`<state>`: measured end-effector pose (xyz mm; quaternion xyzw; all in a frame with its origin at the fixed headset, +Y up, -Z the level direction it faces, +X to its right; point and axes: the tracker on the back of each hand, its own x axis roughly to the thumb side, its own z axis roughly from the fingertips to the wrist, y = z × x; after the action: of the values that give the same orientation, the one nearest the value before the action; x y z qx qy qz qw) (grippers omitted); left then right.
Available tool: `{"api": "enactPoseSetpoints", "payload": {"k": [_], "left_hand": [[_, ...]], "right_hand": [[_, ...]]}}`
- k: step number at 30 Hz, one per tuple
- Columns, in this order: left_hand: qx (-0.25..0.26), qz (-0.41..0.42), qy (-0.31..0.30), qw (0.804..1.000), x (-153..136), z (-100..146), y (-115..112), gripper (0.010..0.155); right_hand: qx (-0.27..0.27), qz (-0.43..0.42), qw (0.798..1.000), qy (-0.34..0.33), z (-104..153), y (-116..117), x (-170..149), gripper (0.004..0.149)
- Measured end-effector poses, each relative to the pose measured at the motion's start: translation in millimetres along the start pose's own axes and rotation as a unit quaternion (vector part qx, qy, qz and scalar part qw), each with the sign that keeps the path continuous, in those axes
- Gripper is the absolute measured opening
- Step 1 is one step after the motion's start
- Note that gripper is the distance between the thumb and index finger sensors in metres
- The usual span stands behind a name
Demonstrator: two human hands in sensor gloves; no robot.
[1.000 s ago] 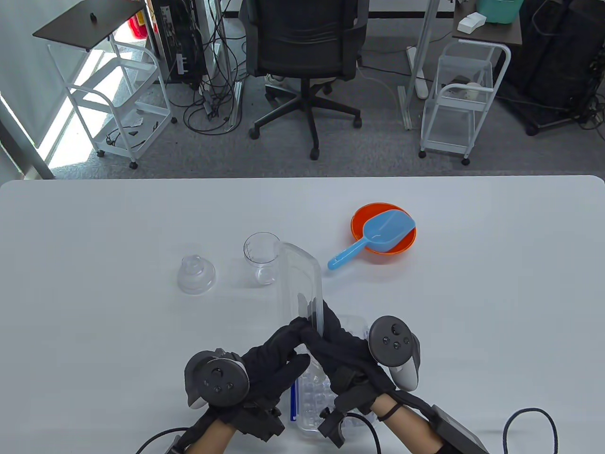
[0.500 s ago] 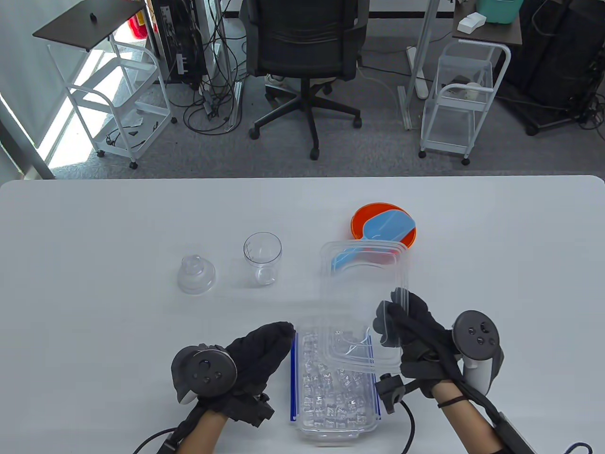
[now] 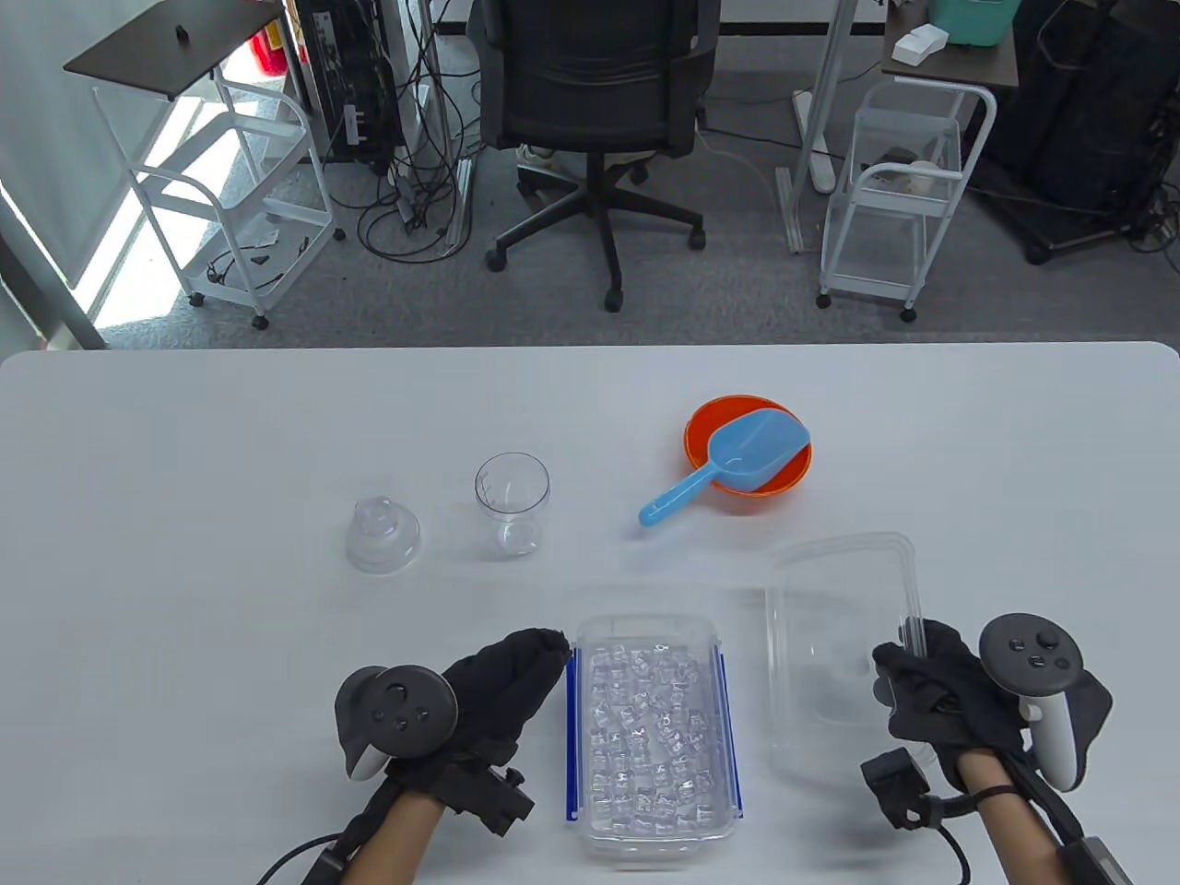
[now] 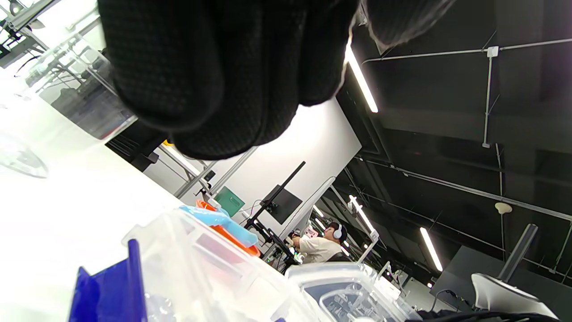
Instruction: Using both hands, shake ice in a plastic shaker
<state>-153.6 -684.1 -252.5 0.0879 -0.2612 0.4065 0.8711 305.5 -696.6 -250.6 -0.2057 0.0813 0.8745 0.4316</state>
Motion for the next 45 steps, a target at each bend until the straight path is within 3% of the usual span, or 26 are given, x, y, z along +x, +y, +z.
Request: {"api": "enactPoseSetpoints", "payload": {"k": [4,8,14,21,23,28,39,45], "left_hand": [[-0.005,-0.015,-0.003,1.0,0.1,0.2,-1.1,0.049],[-0.007,-0.011,-0.001,1.0,-0.5,0.1,-1.4,0.05],[-0.018,-0.018,0.007,1.0,-5.3,-0.2,-3.2,0.051],[-0.027,-0.038,0.004,0.999,-5.4,-1.0,-4.6,0.052],[-0.028,-0.041,0.004,0.999,-5.5,-1.1,-4.6,0.052],[-0.029,-0.052,0.001,0.998,-5.2,-1.5,-4.4,0.053],[-0.036,-0.079,-0.009,0.996,-4.0,-1.7,-5.6,0.054],[-0.039,-0.083,-0.011,0.996,-3.9,-1.8,-5.8,0.055]], "right_hand": [[0.059,-0.016,0.998,0.028,-7.3,10.1,-18.1,0.066],[0.083,-0.02,0.994,0.065,-11.6,18.4,-32.6,0.066],[0.078,0.04,0.99,0.114,-13.4,24.6,-38.8,0.067],[0.054,0.148,0.981,0.117,-11.8,28.8,-22.9,0.071],[0.045,0.215,0.968,0.121,-10.7,31.8,-15.0,0.073],[0.029,0.414,0.902,0.122,-11.7,46.2,-0.6,0.077],[0.025,0.467,0.873,0.137,-17.9,56.4,1.4,0.077],[0.043,0.445,0.881,0.151,-19.4,50.4,0.9,0.078]]}}
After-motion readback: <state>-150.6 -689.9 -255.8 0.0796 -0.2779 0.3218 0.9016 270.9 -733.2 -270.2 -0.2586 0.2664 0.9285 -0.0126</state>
